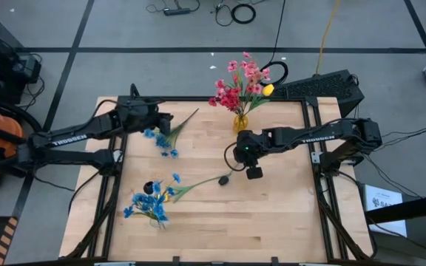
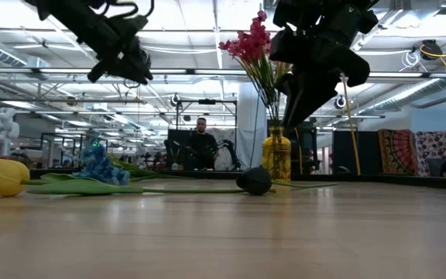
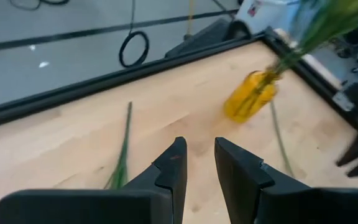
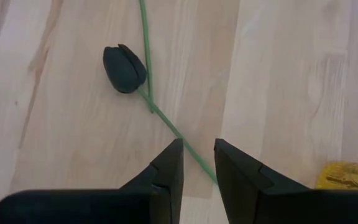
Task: Sort flowers into vase by color
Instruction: Put the black flower into the transparent vase
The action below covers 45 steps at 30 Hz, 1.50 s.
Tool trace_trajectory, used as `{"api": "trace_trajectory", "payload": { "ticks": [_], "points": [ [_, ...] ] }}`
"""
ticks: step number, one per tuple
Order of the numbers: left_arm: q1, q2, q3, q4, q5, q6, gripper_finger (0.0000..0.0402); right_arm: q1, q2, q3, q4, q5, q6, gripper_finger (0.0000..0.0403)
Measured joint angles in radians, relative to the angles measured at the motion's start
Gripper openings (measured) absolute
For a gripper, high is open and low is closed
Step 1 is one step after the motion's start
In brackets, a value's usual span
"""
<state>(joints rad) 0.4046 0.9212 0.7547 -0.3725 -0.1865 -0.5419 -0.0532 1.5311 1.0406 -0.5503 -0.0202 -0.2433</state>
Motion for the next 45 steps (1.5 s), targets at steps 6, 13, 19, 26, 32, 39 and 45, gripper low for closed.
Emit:
{"api": "trace_trajectory", "payload": {
  "ticks": [6,13,19,26,32,39,45],
  "points": [
    [0.117,0.077,0.0,-0.005,0.116,0.0,0.0088,0.0,0.0,0.0,0.001,0.001,0.059,0.0082],
    [0.128,0.133,0.0,-0.034,0.263,0.12,0.0088,0.0,0.0,0.0,0.001,0.013,0.135,0.0082],
    [0.11,0.162,0.0,-0.109,0.288,0.164,0.0088,0.0,0.0,0.0,0.038,0.081,0.134,0.0082],
    [0.111,0.172,0.0,-0.107,0.283,0.163,0.0088,0.001,0.002,0.0,0.121,0.071,0.061,0.0082],
    [0.111,0.172,0.0,-0.108,0.282,0.163,0.0088,0.012,0.024,-0.001,0.089,0.018,-0.008,0.0082],
    [0.09,0.164,0.0,-0.118,0.282,0.103,0.0088,0.045,0.125,-0.001,0.097,0.011,-0.064,0.0082],
    [-0.004,0.142,0.0,-0.137,0.246,0.021,0.0088,0.089,0.21,-0.001,0.07,0.022,-0.167,0.0082]
  ]
}}
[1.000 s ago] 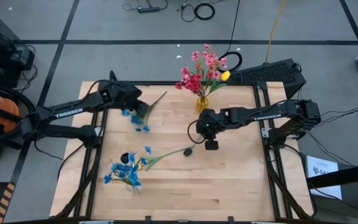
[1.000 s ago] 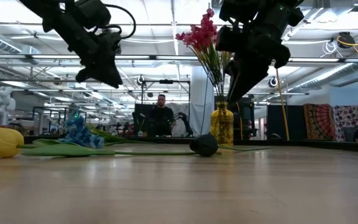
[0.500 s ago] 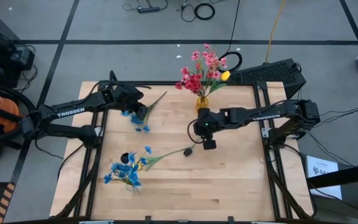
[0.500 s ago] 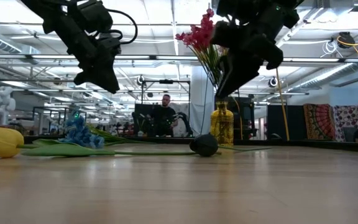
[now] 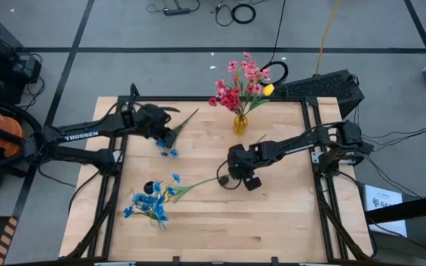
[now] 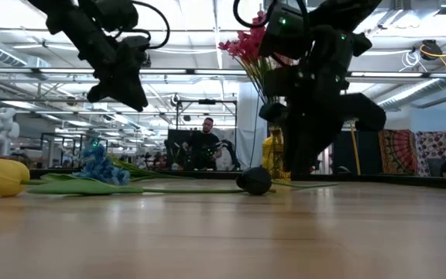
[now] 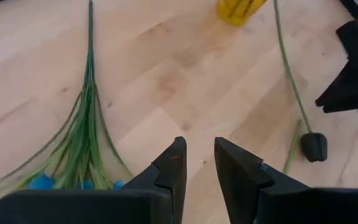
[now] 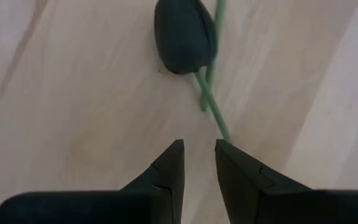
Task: Sort flowers into vase by color
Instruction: Put the black flower into the transparent vase
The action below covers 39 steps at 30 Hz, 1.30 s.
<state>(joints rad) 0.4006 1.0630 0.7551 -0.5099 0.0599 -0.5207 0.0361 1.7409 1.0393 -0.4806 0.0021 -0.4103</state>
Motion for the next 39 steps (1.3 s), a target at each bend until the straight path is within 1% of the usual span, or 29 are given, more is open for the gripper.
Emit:
{"api": "trace_trajectory", "payload": {
  "ticks": [4,12,16,18,22,26,32,34,36,37,39],
  "points": [
    [-0.101,-0.01,-0.001,-0.03,-0.099,-0.089,0.0088,0.009,0.024,0.0,0.014,0.047,-0.041,0.0082],
    [-0.327,-0.01,-0.001,-0.023,-0.258,-0.252,0.0088,-0.004,0.026,0.0,0.056,0.049,-0.104,0.0082],
    [-0.435,-0.01,-0.001,-0.023,-0.322,-0.302,0.0088,-0.018,0.044,0.001,0.114,0.049,-0.108,0.0082],
    [-0.482,-0.01,-0.001,-0.024,-0.347,-0.31,0.0088,-0.023,0.065,0.001,0.109,0.048,-0.101,0.0082],
    [-0.547,-0.019,-0.001,-0.053,-0.392,-0.312,0.0088,-0.021,0.117,0.004,0.097,0.045,-0.032,0.0082],
    [-0.578,-0.048,-0.001,-0.099,-0.402,-0.313,0.0088,-0.014,0.149,0.007,0.093,0.05,0.049,0.0082],
    [-0.633,-0.135,-0.001,-0.155,-0.403,-0.337,0.0088,-0.013,0.13,0.003,0.089,0.051,0.186,0.0078],
    [-0.656,-0.169,-0.001,-0.171,-0.403,-0.338,0.0088,-0.013,0.123,0.003,0.089,0.051,0.242,0.0063],
    [-0.676,-0.202,-0.001,-0.191,-0.405,-0.337,0.0088,-0.012,0.121,0.003,0.087,0.047,0.322,0.0036],
    [-0.684,-0.219,-0.001,-0.196,-0.407,-0.335,0.0088,-0.011,0.121,0.002,0.086,0.045,0.372,0.002],
    [-0.699,-0.251,-0.001,-0.196,-0.411,-0.319,0.0088,-0.005,0.121,0.002,0.086,0.051,0.499,0.0009]
  ]
}}
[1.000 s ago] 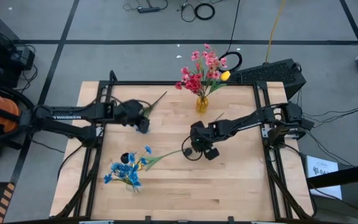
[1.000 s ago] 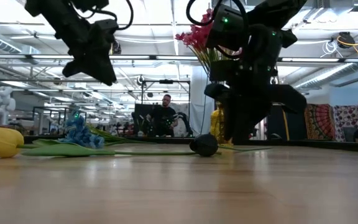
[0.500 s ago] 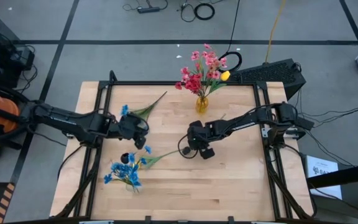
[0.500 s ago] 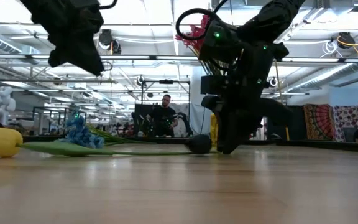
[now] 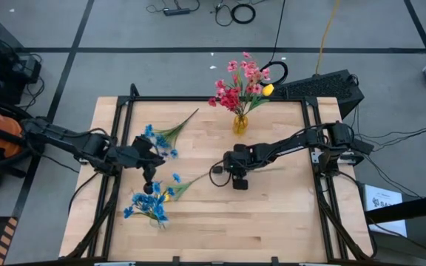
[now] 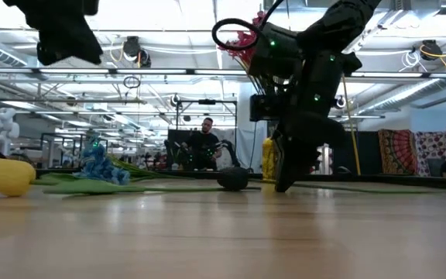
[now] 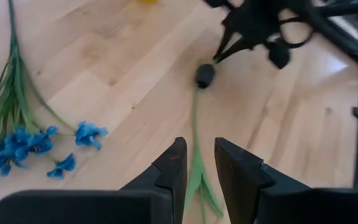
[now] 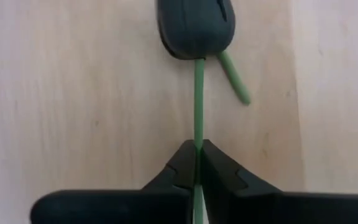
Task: Sort flowers into vase by color
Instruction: Put the black flower into the transparent vase
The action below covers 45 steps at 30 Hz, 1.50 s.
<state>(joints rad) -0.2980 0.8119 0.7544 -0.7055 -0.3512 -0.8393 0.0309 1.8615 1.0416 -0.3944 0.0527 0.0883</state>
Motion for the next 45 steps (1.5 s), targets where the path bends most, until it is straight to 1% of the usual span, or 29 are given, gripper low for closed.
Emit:
{"api": "trace_trajectory", "payload": {
  "ticks": [2,5,8,13,16,19,22,25,28,31,36,40,43,45],
  "points": [
    [-0.01,-0.03,0.0,0.0,-0.003,0.02,0.0088,0.009,-0.008,-0.001,-0.003,0.004,0.131,0.0008],
    [-0.017,-0.069,0.0,0.0,-0.007,0.053,0.0088,0.045,-0.043,-0.006,-0.026,0.027,0.273,0.0003],
    [-0.018,-0.099,0.0,0.0,-0.006,0.073,0.0088,0.105,-0.124,-0.007,-0.046,0.113,0.388,0.0003],
    [-0.018,-0.124,0.0,0.0,0.018,0.116,0.0088,0.221,-0.286,-0.005,-0.059,0.319,0.572,0.0001],
    [-0.018,-0.122,0.0,-0.001,0.068,0.12,0.0088,0.301,-0.373,-0.004,-0.044,0.458,0.676,0.0001],
    [-0.018,-0.112,0.0,-0.012,0.124,0.149,0.0088,0.375,-0.417,-0.004,0.022,0.63,0.731,0.0001],
    [-0.018,-0.105,0.0,-0.042,0.138,0.239,0.0088,0.438,-0.429,-0.004,0.16,0.755,0.716,0.0001],
    [-0.018,-0.104,0.0,-0.067,0.137,0.324,0.0088,0.482,-0.428,-0.003,0.309,0.81,0.637,0.0],
    [-0.018,-0.107,0.0,-0.069,0.116,0.325,0.0088,0.519,-0.419,-0.003,0.447,0.86,0.558,0.0],
    [-0.018,-0.114,0.0,-0.066,0.105,0.346,0.0088,0.554,-0.419,-0.003,0.542,0.891,0.472,0.0],
    [-0.042,-0.143,0.0,-0.052,0.09,0.353,0.0088,0.6,-0.419,-0.002,0.652,0.903,0.376,0.0],
    [-0.09,-0.198,-0.019,-0.022,0.077,0.357,0.0088,0.658,-0.419,-0.002,0.711,0.922,0.338,0.0],
    [-0.116,-0.247,-0.051,0.016,0.047,0.382,0.0088,0.701,-0.414,-0.002,0.756,0.948,0.311,0.0],
    [-0.125,-0.272,-0.068,0.021,0.023,0.383,0.0088,0.718,-0.392,-0.001,0.818,0.967,0.303,0.0]
  ]
}}
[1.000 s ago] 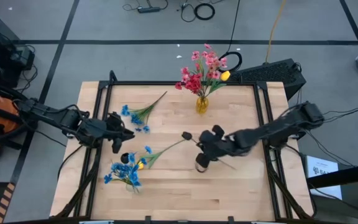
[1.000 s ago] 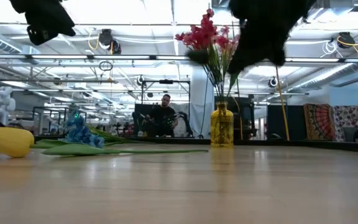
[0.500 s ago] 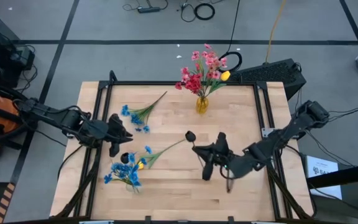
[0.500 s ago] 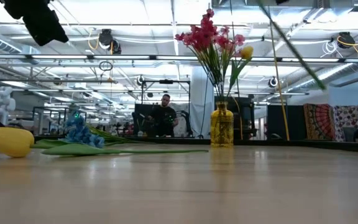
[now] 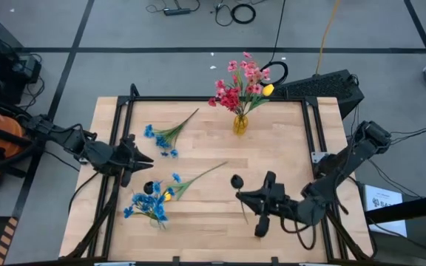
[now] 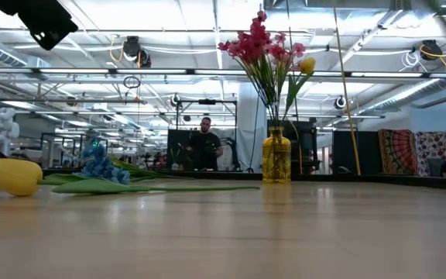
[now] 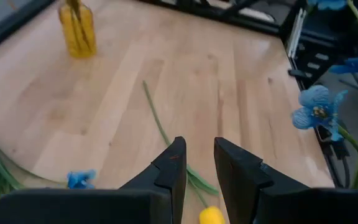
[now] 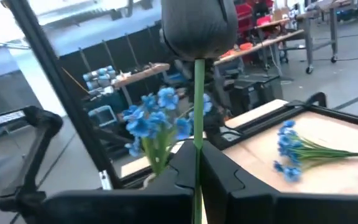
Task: Sort flowers into vase by color
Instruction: Put the black flower into the transparent vase
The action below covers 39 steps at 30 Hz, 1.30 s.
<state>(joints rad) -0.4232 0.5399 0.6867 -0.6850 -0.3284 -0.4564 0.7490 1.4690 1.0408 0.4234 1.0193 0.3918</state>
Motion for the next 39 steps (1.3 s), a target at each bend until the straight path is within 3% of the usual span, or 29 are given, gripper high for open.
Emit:
{"api": "trace_trajectory", "payload": {
  "ticks": [4,7,13,18,25,29,32,39],
  "points": [
    [-0.003,-0.031,-0.061,0.078,-0.025,0.023,0.0088,0.014,0.096,0.009,0.209,0.003,-0.08,0.0],
    [-0.003,-0.034,-0.103,0.148,-0.023,0.045,0.0088,0.007,0.205,0.095,0.301,-0.001,-0.18,0.0],
    [-0.003,-0.033,-0.14,0.17,-0.006,0.081,0.0088,-0.023,0.418,0.423,0.308,-0.047,-0.394,0.0],
    [-0.003,-0.05,-0.14,0.168,0.04,0.101,0.0088,-0.072,0.575,0.72,0.291,-0.212,-0.511,0.0],
    [-0.003,-0.071,-0.14,0.14,0.049,0.205,0.0088,-0.157,0.816,1.138,0.167,-0.375,-0.536,0.0],
    [-0.003,-0.097,-0.14,0.138,0.051,0.273,0.0088,-0.197,0.938,1.309,0.161,-0.425,-0.535,0.0],
    [-0.003,-0.127,-0.14,0.135,0.055,0.304,0.0088,-0.222,0.967,1.288,0.246,-0.443,-0.501,0.0],
    [-0.003,-0.194,-0.139,0.103,0.07,0.308,0.0088,-0.26,1.0,1.28,0.255,-0.441,-0.467,0.0]
  ]
}}
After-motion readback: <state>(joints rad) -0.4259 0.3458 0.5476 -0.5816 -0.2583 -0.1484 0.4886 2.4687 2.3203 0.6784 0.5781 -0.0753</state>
